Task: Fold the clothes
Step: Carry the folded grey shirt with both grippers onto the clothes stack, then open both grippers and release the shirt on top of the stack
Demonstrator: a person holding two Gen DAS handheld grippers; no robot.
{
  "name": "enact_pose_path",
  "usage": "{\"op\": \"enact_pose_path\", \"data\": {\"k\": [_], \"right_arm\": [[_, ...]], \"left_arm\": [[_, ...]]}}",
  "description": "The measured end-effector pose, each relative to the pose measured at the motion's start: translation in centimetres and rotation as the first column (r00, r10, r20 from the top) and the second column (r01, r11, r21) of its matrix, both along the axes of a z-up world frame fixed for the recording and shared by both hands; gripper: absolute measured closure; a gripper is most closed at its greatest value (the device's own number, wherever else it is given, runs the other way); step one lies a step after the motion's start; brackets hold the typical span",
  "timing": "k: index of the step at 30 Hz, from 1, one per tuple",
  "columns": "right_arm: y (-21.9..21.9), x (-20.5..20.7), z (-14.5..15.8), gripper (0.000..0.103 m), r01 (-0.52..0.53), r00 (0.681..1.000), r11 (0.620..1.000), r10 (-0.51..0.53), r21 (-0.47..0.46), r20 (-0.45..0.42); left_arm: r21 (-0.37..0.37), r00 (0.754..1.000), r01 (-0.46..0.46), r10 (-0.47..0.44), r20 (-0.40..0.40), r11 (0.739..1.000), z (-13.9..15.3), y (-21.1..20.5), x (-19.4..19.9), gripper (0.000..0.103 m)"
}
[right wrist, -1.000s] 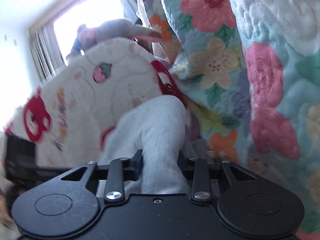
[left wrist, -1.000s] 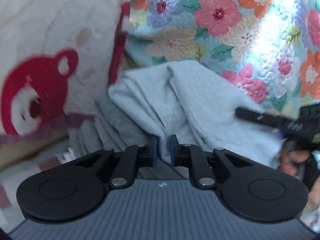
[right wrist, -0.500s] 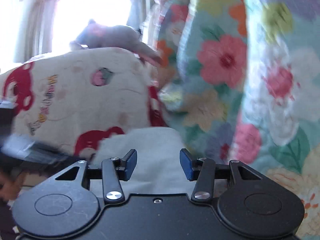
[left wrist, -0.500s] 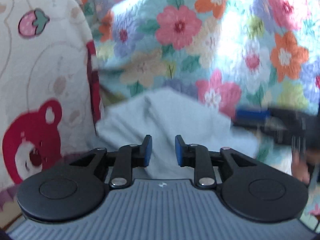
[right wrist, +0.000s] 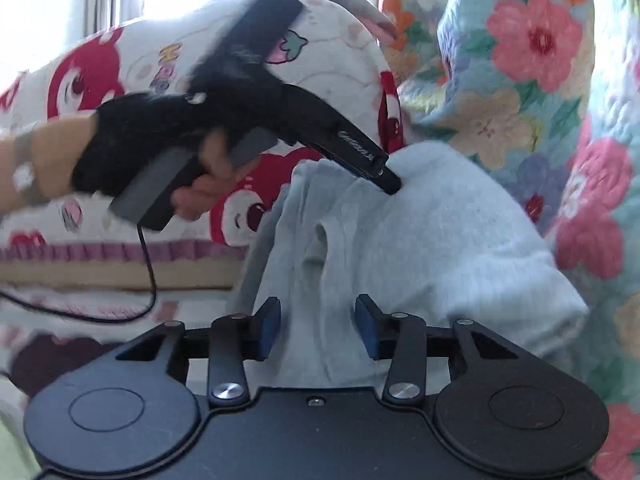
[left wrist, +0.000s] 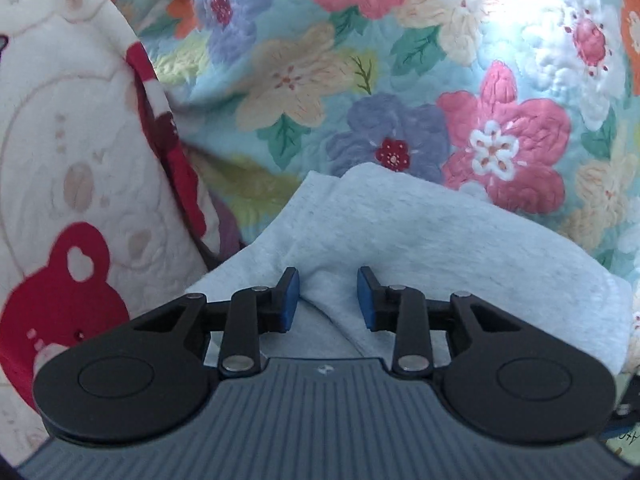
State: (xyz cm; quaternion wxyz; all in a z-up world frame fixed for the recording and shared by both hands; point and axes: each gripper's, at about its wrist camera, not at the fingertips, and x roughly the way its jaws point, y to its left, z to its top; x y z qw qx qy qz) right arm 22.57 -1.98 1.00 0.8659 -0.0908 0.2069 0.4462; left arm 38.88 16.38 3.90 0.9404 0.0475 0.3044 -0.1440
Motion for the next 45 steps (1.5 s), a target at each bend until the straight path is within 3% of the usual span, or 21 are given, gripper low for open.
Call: {"op": "enact_pose_path", "data": {"k": [3, 7, 11, 13, 16, 18, 21, 23, 25, 26, 30, 34, 40, 45], "right_arm": [[-2.7, -0.5, 1.5, 0.058, -0.009, 0.999, 0.992, 0.015, 0.126, -0.046], [-4.8, -0.7, 3.7, 0.056, 0.167, 0.978, 0.961, -0.19, 0.222, 0.086], [-3.5, 1.8, 3.9, 0.049, 0.242, 0.951, 0.958, -0.266, 0.156, 0.157], [-2.3, 3.4, 2.4, 0.05, 0.279, 0.942, 0.958, -0.287, 0.069, 0.173], [-1.7, 3.8, -1.1, 0.05, 0.325, 0.923, 0.945, -0.309, -0.034, 0.231], [-1.9, 3.4, -2.7, 0.05, 0.339, 0.909, 0.939, -0.31, -0.062, 0.28], [-2.7, 3.3, -2.2, 0.05, 0.343, 0.916, 0.938, -0.323, -0.045, 0.24], [-2.2, 3.1, -1.3, 0.047, 0.351, 0.914, 0.935, -0.331, -0.046, 0.237], [-1.4, 2.1, -0.9, 0.046, 0.353, 0.908, 0.934, -0.328, -0.054, 0.262], [-0.9, 1.4, -0.7, 0.041, 0.351, 0.904, 0.935, -0.324, -0.052, 0.279], [0.6, -0.4, -0.5, 0.04, 0.311, 0.91, 0.95, -0.298, 0.001, 0.287], [2.3, -0.1, -1.1, 0.04, 0.246, 0.956, 0.969, -0.244, 0.009, 0.163], [3.0, -2.6, -2.0, 0.036, 0.224, 0.966, 0.971, -0.233, 0.089, 0.114], [3.8, -4.1, -2.3, 0.034, 0.219, 0.963, 0.974, -0.224, 0.049, 0.151]], "left_arm": [[0.017, 1.0, -0.015, 0.015, 0.003, 1.0, -0.5, 0.6, 0.2, 0.071], [-0.036, 1.0, -0.01, 0.009, -0.017, 0.999, -0.9, 1.8, 0.7, 0.071], [-0.014, 1.0, 0.01, -0.01, -0.01, 1.0, -1.2, 1.6, 0.8, 0.071], [-0.023, 1.0, 0.015, -0.015, -0.007, 1.0, -1.4, 1.9, 0.9, 0.071], [-0.112, 0.999, 0.005, -0.01, -0.048, 0.994, -1.6, 2.8, 1.3, 0.07], [-0.093, 0.999, 0.029, -0.033, -0.039, 0.995, -1.5, 2.4, 1.1, 0.07], [-0.042, 0.999, 0.034, -0.034, 0.004, 0.999, -1.1, 1.6, 0.6, 0.07], [-0.03, 0.995, 0.057, -0.054, 0.078, 0.998, -0.8, 1.8, -0.2, 0.07], [0.007, 0.975, 0.131, -0.13, 0.181, 0.991, -1.0, 1.9, -2.1, 0.06], [0.029, 0.96, 0.17, -0.172, 0.219, 0.985, -1.2, 2.0, -2.9, 0.05], [-0.083, 0.968, 0.158, -0.138, 0.21, 0.984, -2.1, 4.2, -4.1, 0.046], [-0.181, 0.986, 0.095, -0.068, 0.149, 0.979, -2.4, 5.5, -3.6, 0.045], [-0.194, 0.991, 0.01, 0.016, 0.134, 0.981, -2.6, 5.8, -3.9, 0.044], [-0.166, 0.989, -0.02, 0.044, 0.144, 0.986, -2.2, 5.7, -4.4, 0.043]]}}
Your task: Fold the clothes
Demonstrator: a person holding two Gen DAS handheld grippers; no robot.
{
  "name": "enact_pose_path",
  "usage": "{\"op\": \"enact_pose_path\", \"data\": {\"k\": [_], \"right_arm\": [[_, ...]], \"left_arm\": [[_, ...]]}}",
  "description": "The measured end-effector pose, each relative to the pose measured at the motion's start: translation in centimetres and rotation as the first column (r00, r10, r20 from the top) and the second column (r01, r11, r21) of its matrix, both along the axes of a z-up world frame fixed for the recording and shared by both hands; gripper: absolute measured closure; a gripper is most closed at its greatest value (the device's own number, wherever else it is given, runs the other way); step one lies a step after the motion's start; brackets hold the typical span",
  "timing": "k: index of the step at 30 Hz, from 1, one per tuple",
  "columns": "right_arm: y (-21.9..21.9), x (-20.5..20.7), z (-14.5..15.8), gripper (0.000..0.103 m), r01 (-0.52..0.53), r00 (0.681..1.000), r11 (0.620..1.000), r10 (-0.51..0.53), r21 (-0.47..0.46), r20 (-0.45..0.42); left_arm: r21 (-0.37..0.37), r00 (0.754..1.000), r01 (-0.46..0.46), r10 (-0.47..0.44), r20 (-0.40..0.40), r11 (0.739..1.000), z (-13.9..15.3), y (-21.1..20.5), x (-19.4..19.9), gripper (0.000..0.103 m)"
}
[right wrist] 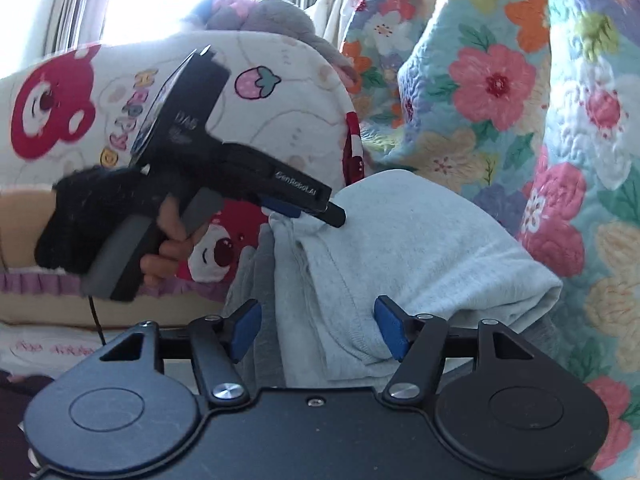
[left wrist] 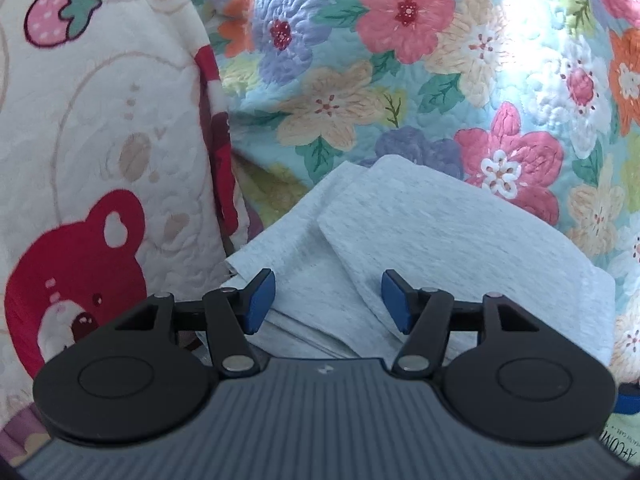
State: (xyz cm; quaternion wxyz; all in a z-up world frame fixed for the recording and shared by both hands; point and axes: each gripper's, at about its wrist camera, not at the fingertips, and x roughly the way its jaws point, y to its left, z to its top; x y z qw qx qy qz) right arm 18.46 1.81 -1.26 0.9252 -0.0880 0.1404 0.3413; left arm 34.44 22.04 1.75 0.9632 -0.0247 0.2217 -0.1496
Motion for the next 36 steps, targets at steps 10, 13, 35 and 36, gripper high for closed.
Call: {"op": "enact_pose_path", "data": {"k": [10, 13, 35, 36], "right_arm": [[0.1, -5.0, -1.7, 0.034, 0.164, 0.986, 0.986, -0.164, -0.032, 0.019], [-0.1, -6.7, -2.3, 0.034, 0.126, 0.991, 0.992, -0.126, 0.011, -0.051], [-4.4, -20.8, 3.6, 0.009, 0.44, 0.863, 0.893, -0.392, 0.094, -0.319], [-4.7, -21.1, 3.9, 0.009, 0.456, 0.851, 0.885, -0.402, 0.096, -0.338]], "left_arm": [[0.154, 0.989, -0.144, 0.136, 0.059, 0.978, -2.5, 1.1, -8.9, 0.029], [0.077, 0.985, -0.165, 0.168, -0.039, 0.983, -3.9, 2.1, -13.7, 0.022], [0.141, 0.957, -0.129, 0.161, -0.242, 0.982, 1.4, -1.4, -35.7, 0.0], [0.14, 0.957, -0.117, 0.149, -0.248, 0.983, 1.5, -1.8, -36.2, 0.0]]}}
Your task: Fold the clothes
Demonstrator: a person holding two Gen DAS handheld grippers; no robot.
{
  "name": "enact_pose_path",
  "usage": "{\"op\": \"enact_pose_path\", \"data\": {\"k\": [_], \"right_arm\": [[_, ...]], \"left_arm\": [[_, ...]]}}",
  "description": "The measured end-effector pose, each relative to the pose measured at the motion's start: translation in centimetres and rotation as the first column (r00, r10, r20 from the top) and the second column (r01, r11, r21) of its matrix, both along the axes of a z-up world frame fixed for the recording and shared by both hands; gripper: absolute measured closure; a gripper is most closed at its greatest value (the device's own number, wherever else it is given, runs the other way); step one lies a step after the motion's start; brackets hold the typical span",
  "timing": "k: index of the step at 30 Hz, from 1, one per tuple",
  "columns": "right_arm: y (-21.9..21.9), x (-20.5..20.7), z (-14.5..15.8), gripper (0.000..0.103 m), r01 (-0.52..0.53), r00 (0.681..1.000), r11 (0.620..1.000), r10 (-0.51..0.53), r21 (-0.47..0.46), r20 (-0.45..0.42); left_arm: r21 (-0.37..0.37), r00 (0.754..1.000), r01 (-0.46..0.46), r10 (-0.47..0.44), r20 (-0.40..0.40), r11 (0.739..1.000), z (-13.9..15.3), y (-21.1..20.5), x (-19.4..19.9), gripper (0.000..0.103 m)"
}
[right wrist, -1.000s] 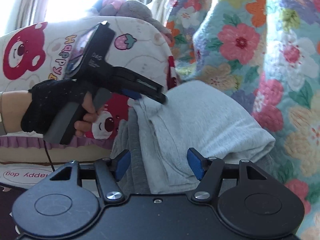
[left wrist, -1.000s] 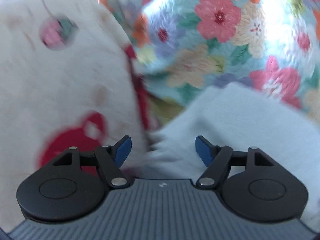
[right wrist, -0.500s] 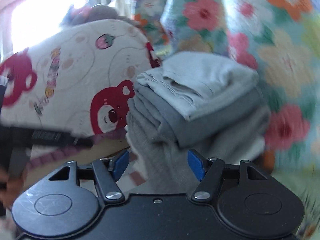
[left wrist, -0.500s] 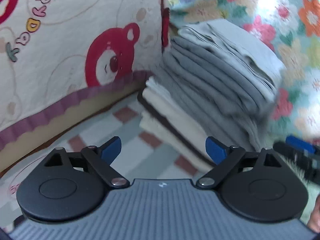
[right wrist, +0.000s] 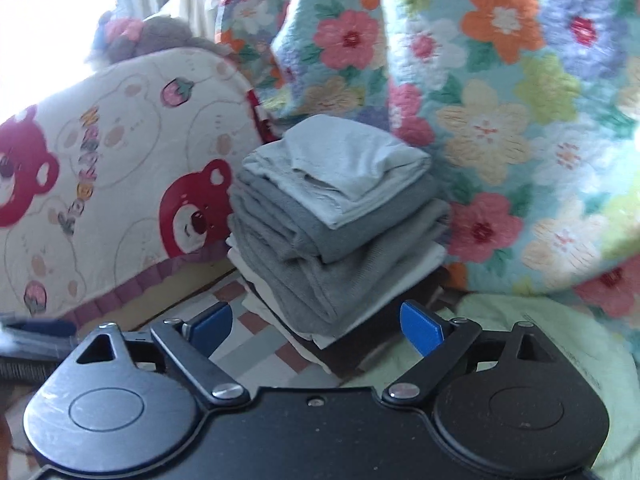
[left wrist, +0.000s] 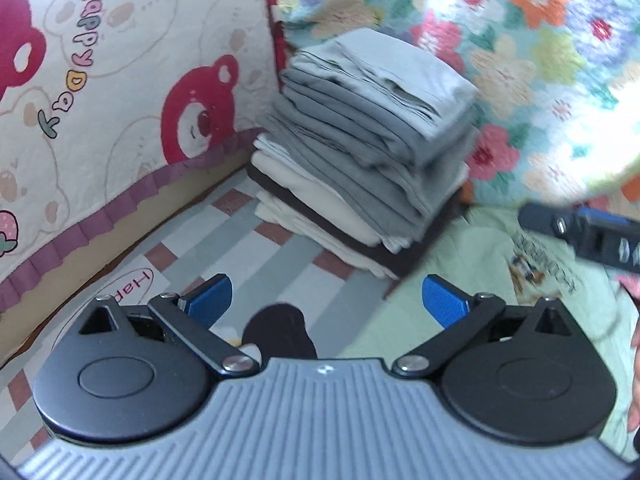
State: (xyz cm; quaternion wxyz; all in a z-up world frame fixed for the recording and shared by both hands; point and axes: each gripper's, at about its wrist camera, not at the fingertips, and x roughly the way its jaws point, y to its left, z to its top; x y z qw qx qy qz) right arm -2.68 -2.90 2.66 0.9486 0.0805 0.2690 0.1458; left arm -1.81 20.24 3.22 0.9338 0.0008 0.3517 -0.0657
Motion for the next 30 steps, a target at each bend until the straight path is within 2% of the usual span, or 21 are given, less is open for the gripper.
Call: {"op": "enact_pose_path", "data": {"k": [6, 10, 16, 30], "right_arm": [[-1.1, -1.3, 1.2, 0.009, 0.031, 0.995, 1.0, -0.031, 0.003, -0.09], [-1.4, -2.3, 1.4, 0.009, -0.02, 0.993, 1.0, 0.017, -0.02, -0.119], [-1.8, -2.7, 1.6, 0.009, -0.004, 0.996, 0.999, 0.001, -0.042, -0.085], [-2.2, -2.6, 1.8, 0.009, -0.001, 0.997, 0.998, -0.004, -0.058, -0.071]], "left_arm": [[-0.033, 0.999, 0.052, -0.052, -0.016, 0.998, 0.4, -2.1, -2.7, 0.0], [-0.025, 0.998, 0.064, -0.064, -0.022, 0.998, 0.0, -3.2, -2.9, 0.0], [-0.041, 0.997, 0.065, -0.066, -0.041, 0.997, -0.4, -4.2, -2.4, 0.0], [-0.014, 0.995, 0.068, -0.069, -0.071, 0.998, -0.6, -6.0, -1.3, 0.0]]}}
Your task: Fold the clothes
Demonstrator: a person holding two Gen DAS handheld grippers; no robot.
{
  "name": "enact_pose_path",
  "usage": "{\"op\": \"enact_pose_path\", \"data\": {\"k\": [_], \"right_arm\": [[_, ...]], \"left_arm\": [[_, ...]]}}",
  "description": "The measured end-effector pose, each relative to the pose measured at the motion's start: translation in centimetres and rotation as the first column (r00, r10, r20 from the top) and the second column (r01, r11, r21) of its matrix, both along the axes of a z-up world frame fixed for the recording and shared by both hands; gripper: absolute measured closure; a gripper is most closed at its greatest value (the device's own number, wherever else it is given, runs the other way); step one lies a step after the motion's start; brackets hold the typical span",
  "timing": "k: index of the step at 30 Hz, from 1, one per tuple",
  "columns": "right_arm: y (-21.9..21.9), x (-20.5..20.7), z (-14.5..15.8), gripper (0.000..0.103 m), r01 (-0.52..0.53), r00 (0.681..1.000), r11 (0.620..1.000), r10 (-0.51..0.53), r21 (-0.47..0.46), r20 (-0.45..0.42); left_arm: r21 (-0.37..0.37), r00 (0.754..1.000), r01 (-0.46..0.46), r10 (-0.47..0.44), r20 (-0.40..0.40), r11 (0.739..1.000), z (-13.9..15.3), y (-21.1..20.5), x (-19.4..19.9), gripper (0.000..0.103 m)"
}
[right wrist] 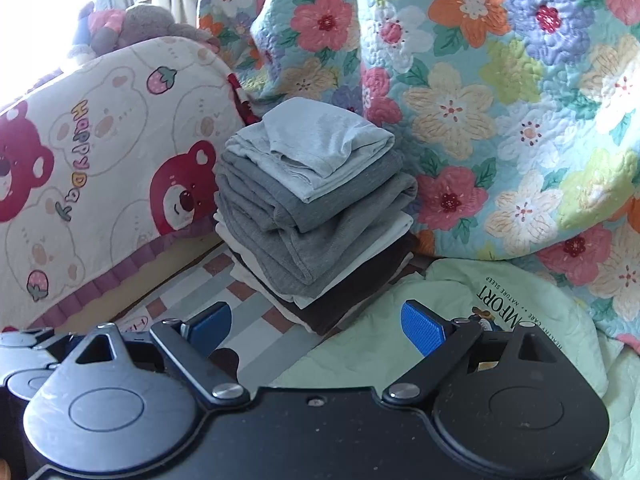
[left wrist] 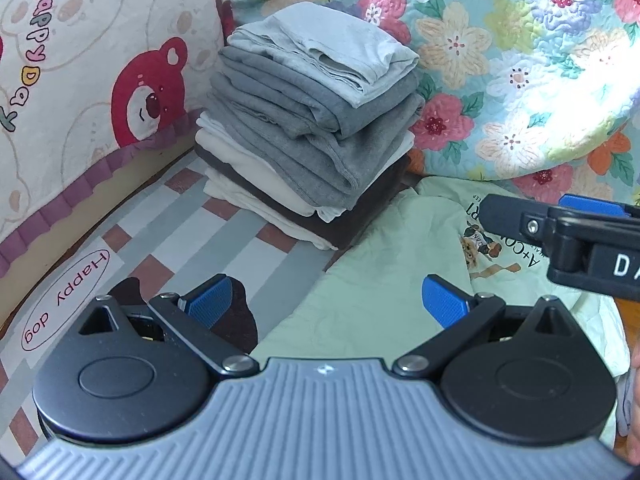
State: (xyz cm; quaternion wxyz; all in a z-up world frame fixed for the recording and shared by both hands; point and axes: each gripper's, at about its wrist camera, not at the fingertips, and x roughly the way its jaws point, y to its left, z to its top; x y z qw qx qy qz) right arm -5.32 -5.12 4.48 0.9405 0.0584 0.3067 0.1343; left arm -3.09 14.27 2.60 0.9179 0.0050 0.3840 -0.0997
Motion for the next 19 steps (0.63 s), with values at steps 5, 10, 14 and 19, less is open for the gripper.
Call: {"op": "enact_pose_path", "data": {"k": [5, 10, 14, 19], "right_arm": [[-0.12, -0.15, 0.04, 0.009, 0.01, 1.0, 1.0, -0.01, -0.006, 0.016], [-0.4, -0.03, -0.18, 0.009, 0.014, 1.0, 1.0, -0.014, 0.0, 0.01], [-0.47, -0.02, -0.42, 0.009, 0.014, 1.0, 1.0, -0.014, 0.001, 0.001], [-0.2, -0.08, -0.6, 0.009, 0.008, 1.0, 1.0, -0.008, -0.001, -0.01]], "left_arm": [[-0.011, 1.0, 0.002, -0.002, -0.003, 1.0, -0.07, -0.08, 0.01, 0.0], [-0.011, 1.0, 0.003, -0.003, -0.002, 1.0, -0.04, -0.26, -0.02, 0.0], [-0.015, 1.0, 0.011, -0.011, 0.0, 1.0, -0.03, -0.33, -0.08, 0.0], [-0.018, 1.0, 0.027, -0.028, -0.014, 0.999, -0.21, -0.51, -0.23, 0.0]]}}
